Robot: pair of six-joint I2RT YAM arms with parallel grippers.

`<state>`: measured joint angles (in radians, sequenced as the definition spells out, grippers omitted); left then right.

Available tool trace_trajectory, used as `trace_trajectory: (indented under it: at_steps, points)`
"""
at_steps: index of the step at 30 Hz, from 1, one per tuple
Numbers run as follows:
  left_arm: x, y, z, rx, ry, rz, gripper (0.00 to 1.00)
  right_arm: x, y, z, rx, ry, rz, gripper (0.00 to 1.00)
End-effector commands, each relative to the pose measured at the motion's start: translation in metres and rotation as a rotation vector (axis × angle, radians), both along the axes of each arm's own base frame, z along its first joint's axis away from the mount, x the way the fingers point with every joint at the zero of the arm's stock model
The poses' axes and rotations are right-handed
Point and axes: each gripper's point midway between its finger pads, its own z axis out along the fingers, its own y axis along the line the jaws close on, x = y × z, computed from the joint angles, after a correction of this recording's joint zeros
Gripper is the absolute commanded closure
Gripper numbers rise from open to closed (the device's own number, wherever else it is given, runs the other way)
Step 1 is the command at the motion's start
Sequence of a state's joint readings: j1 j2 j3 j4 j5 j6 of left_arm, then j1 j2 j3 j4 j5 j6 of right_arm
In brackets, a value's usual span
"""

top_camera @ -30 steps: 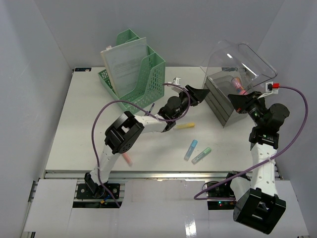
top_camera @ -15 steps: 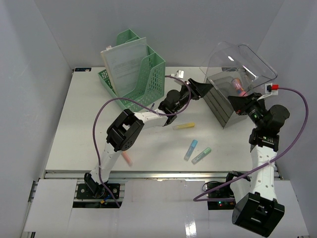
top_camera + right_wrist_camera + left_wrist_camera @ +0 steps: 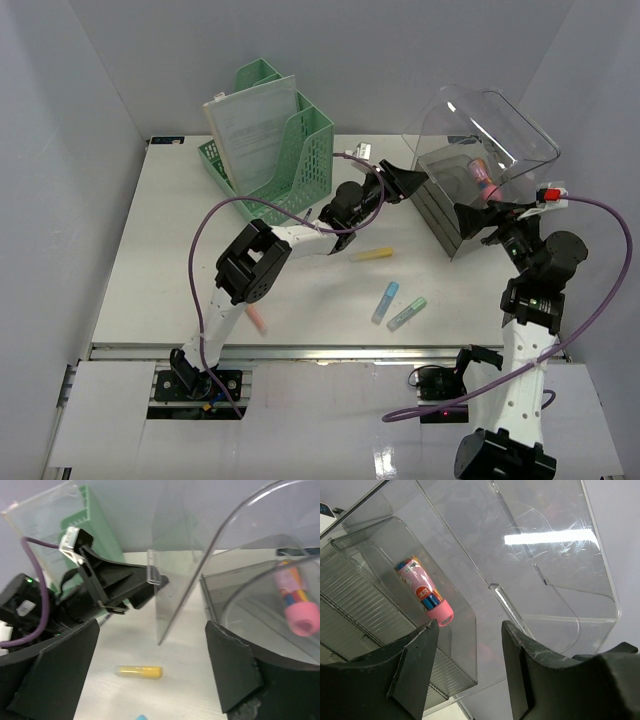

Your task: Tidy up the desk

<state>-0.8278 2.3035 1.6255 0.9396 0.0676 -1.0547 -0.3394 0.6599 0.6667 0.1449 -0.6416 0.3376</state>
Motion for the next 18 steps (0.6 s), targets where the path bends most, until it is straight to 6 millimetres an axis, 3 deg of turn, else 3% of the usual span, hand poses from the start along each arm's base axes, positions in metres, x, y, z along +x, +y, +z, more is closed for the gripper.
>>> trace_trajectory:
  at_steps: [1, 4, 9, 16, 18]
  points:
    - [0.002, 0.011, 0.008, -0.024, -0.003, 0.005, 0.36, -0.006, -0.026, -0.014, -0.114, 0.013, -0.154, 0.03]
    - [0.007, 0.017, -0.032, 0.059, 0.105, 0.041, 0.38, -0.014, -0.031, -0.020, -0.164, 0.017, -0.190, 0.02]
    - [0.021, 0.031, -0.094, 0.208, 0.338, 0.138, 0.68, -0.019, -0.021, -0.029, -0.227, 0.010, -0.121, 0.02]
    - [0.037, 0.011, -0.090, 0.198, 0.320, 0.049, 0.64, -0.036, 0.016, -0.034, -0.353, -0.086, 0.139, 0.05]
    - [0.036, 0.001, -0.101, 0.199, 0.321, -0.028, 0.63, -0.039, 0.023, -0.037, -0.378, -0.107, 0.195, 0.10]
